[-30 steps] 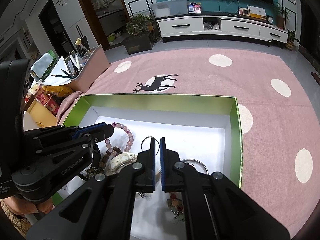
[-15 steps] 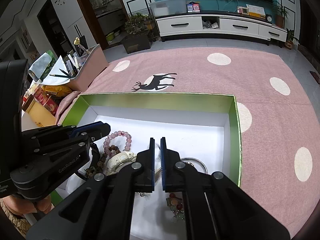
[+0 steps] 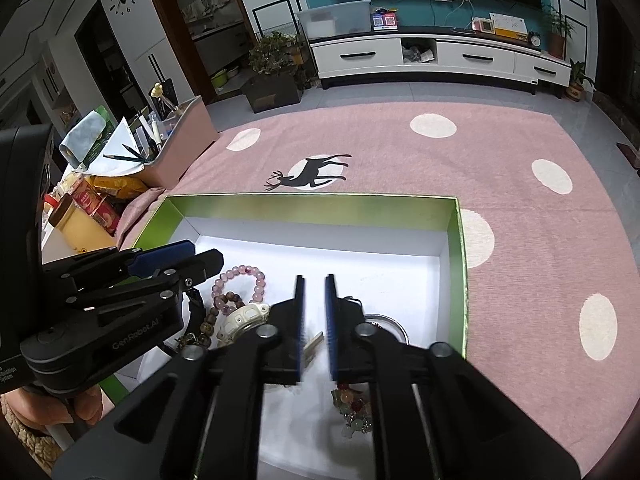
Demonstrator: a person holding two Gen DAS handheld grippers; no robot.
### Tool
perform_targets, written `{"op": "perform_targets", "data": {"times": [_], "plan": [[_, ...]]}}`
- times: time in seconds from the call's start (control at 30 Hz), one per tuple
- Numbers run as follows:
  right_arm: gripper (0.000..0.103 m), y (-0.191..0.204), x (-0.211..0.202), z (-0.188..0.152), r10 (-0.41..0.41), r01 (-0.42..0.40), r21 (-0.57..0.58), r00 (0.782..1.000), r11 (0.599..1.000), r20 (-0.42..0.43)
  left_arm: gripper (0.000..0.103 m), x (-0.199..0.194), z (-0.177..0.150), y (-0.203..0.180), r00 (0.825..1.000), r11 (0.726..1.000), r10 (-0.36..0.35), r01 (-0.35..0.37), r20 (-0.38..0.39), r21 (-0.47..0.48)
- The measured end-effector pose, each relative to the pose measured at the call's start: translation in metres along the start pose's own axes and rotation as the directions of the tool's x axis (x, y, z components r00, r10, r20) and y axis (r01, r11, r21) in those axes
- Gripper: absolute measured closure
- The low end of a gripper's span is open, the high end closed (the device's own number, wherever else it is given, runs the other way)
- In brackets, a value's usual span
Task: Organize jewelry
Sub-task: 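Open both grippers to release the pink bracelet and ring, then lift both open grippers up out of the green box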
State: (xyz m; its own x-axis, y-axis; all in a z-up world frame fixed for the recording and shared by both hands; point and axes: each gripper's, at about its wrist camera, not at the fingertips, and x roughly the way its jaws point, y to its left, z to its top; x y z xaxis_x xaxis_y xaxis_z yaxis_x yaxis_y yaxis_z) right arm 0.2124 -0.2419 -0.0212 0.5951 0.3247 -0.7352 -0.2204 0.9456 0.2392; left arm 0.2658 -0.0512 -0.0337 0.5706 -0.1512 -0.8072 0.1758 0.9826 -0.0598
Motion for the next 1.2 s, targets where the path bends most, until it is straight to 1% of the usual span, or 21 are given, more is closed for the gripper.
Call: {"op": "perform_targets", "data": {"times": [0.03, 0.13, 0.2, 0.33, 0.4, 0.43, 0.53, 0.57, 0.6, 0.67, 0.73, 0.8, 0.87, 0.93, 1.0, 1.03, 1.1, 1.13, 1.2], "plan": [[0.089, 0.0, -0.002, 0.0, -0.002, 0.002, -0.001, 1.0, 1.0, 0.002, 0.068, -0.001, 0.0, 0.0, 1.0, 1.0, 0.0, 0.0, 0.001, -0.001], [0.081, 0.001, -0.006, 0.0, -0.007, 0.007, -0.001, 1.0, 1.0, 0.007, 0.058, -0.007, -0.001, 0.001, 1.0, 1.0, 0.005, -0.005, 0.008, -0.007], [0.074, 0.001, -0.011, -0.001, -0.013, 0.013, -0.001, 1.0, 1.0, 0.013, 0.057, -0.011, -0.001, 0.003, 1.0, 1.0, 0.008, -0.008, 0.013, -0.009], [0.07, 0.002, -0.02, -0.002, -0.02, 0.02, 0.002, 1.0, 1.0, 0.023, 0.05, -0.019, -0.003, 0.004, 1.0, 1.0, 0.014, -0.013, 0.02, -0.013], [0.062, 0.002, -0.024, -0.002, -0.025, 0.025, 0.004, 0.999, 1.0, 0.029, 0.046, -0.023, -0.004, 0.004, 1.0, 1.0, 0.016, -0.015, 0.023, -0.015], [0.062, 0.002, -0.025, -0.002, -0.026, 0.026, 0.004, 0.999, 1.0, 0.03, 0.043, -0.025, -0.004, 0.005, 0.999, 1.0, 0.018, -0.018, 0.026, -0.016], [0.059, 0.003, -0.031, -0.003, -0.034, 0.034, 0.003, 0.999, 0.999, 0.036, 0.039, -0.032, -0.005, 0.006, 0.999, 1.0, 0.023, -0.022, 0.033, -0.019], [0.055, 0.003, -0.032, -0.003, -0.037, 0.037, 0.004, 0.999, 0.999, 0.038, 0.036, -0.034, -0.005, 0.006, 0.999, 0.999, 0.026, -0.025, 0.035, -0.02], [0.053, 0.003, -0.034, -0.003, -0.039, 0.039, 0.005, 0.998, 0.999, 0.041, 0.035, -0.035, -0.006, 0.006, 0.999, 0.999, 0.028, -0.028, 0.037, -0.021], [0.052, 0.004, -0.037, -0.004, -0.042, 0.042, 0.006, 0.998, 0.999, 0.043, 0.032, -0.039, -0.007, 0.006, 0.999, 0.999, 0.031, -0.03, 0.041, -0.024], [0.048, 0.004, -0.04, -0.005, -0.048, 0.048, 0.007, 0.998, 0.999, 0.045, 0.028, -0.043, -0.007, 0.006, 0.999, 0.999, 0.033, -0.032, 0.043, -0.028], [0.041, 0.005, -0.043, -0.006, -0.053, 0.053, 0.008, 0.998, 0.999, 0.046, 0.025, -0.046, -0.008, 0.007, 0.998, 0.999, 0.036, -0.035, 0.045, -0.029], [0.038, 0.006, -0.047, -0.007, -0.058, 0.058, 0.008, 0.997, 0.998, 0.045, 0.02, -0.051, -0.01, 0.008, 0.998, 0.999, 0.041, -0.039, 0.047, -0.03], [0.034, 0.006, -0.05, -0.008, -0.063, 0.063, 0.007, 0.997, 0.998, 0.043, 0.018, -0.056, -0.011, 0.008, 0.998, 0.999, 0.044, -0.043, 0.051, -0.029], [0.026, 0.007, -0.054, -0.009, -0.069, 0.069, 0.009, 0.997, 0.998, 0.043, 0.016, -0.063, -0.013, 0.008, 0.997, 0.998, 0.05, -0.048, 0.058, -0.027], [0.025, 0.007, -0.057, -0.009, -0.073, 0.072, 0.011, 0.996, 0.997, 0.042, 0.015, -0.065, -0.013, 0.007, 0.997, 0.998, 0.051, -0.05, 0.061, -0.025], [0.017, 0.008, -0.062, -0.01, -0.083, 0.082, 0.013, 0.996, 0.997, 0.04, 0.012, -0.073, -0.015, 0.007, 0.996, 0.998, 0.057, -0.055, 0.067, -0.023], [0.016, 0.008, -0.065, -0.011, -0.09, 0.09, 0.012, 0.995, 0.996, 0.039, 0.009, -0.077, -0.016, 0.007, 0.996, 0.998, 0.06, -0.058, 0.069, -0.024], [0.005, 0.011, -0.072, -0.011, -0.112, 0.112, 0.01, 0.993, 0.994, 0.034, 0.004, -0.084, -0.016, 0.007, 0.996, 0.998, 0.066, -0.065, 0.066, -0.022]]}}
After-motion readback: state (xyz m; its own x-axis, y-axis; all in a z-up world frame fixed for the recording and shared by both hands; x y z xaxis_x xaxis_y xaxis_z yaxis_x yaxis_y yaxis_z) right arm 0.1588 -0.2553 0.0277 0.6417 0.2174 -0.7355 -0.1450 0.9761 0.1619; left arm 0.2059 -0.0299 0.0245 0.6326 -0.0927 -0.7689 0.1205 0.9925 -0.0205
